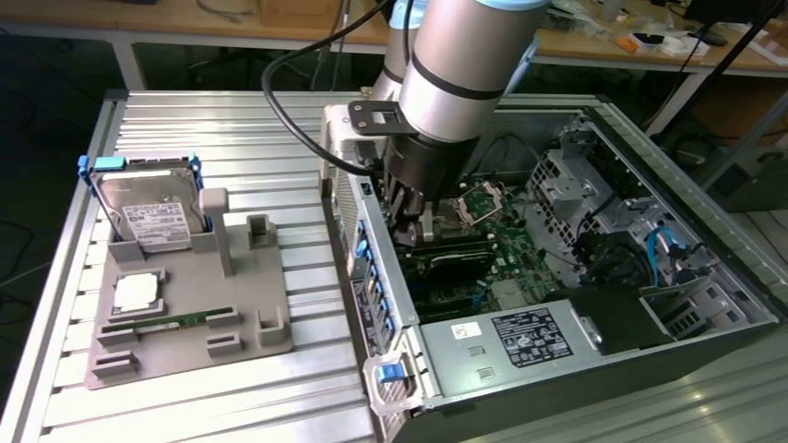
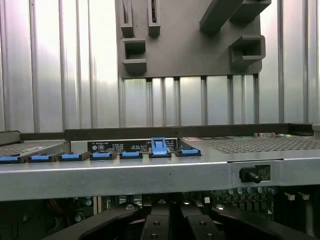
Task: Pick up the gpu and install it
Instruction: 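Press down on the gpu until it lock into place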
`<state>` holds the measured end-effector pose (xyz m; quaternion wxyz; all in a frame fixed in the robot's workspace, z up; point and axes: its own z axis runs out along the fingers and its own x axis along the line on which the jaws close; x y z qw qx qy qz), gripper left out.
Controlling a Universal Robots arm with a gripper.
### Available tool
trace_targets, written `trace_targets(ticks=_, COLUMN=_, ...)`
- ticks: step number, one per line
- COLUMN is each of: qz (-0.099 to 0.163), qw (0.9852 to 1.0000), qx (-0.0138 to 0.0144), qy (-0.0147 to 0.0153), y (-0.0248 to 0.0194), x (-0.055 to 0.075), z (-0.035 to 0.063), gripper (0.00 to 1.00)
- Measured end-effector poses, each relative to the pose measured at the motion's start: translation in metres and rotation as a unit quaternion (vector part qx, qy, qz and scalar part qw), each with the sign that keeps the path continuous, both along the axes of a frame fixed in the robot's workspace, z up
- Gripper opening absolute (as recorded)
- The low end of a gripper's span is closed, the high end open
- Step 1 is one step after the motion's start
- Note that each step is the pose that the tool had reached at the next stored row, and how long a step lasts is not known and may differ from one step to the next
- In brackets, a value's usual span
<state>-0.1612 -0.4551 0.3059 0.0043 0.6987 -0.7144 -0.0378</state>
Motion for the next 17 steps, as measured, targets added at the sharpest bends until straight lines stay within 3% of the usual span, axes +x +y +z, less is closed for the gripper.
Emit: trace_targets(ticks=17, qz=0.000, qw=1.0000, qx=-0.0001, qy=0.0001, y=0.0009, x=-0.0028, z=0.0047, gripper=0.11)
